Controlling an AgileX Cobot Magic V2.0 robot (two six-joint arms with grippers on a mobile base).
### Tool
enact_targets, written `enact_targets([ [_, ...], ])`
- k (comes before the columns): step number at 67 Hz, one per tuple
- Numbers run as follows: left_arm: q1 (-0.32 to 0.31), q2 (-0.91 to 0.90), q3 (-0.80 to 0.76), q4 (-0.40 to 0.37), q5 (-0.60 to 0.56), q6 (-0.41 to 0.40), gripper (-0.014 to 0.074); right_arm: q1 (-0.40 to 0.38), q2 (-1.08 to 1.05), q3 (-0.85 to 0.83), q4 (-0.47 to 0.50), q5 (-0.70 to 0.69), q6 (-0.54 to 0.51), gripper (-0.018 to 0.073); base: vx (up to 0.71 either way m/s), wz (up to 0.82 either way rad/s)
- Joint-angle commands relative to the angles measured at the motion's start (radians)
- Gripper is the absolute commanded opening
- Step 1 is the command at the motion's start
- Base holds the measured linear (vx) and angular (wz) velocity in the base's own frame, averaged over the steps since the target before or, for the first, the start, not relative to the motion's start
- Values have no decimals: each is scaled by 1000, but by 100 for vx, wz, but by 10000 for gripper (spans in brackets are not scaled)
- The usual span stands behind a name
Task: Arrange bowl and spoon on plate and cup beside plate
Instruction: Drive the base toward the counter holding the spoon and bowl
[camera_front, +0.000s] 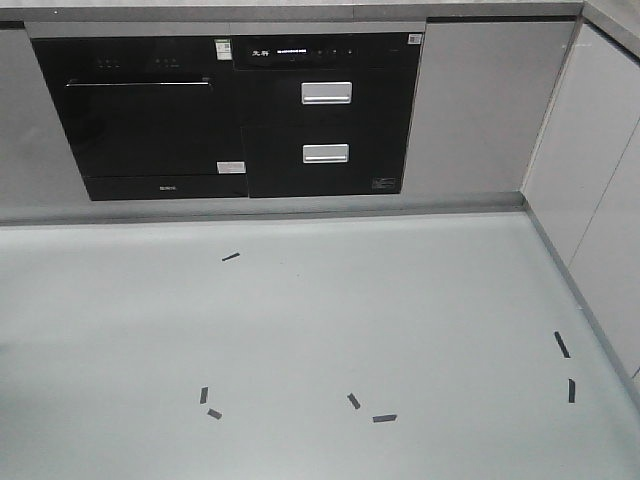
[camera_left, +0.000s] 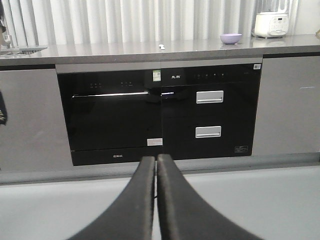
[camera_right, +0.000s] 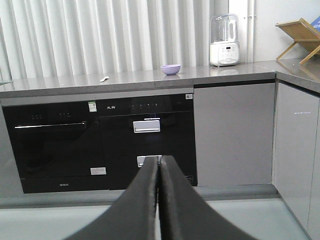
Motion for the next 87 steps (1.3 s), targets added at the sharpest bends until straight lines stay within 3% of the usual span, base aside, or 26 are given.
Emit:
enact_targets([
  [1,1,-14,-19,-3,-75,-12,-6,-2,-9,8,-3,-72,-11,-11,0,0],
  [87,1,-14,-19,-3,-75,-12,-6,-2,-9,8,-3,-72,-11,-11,1,0],
])
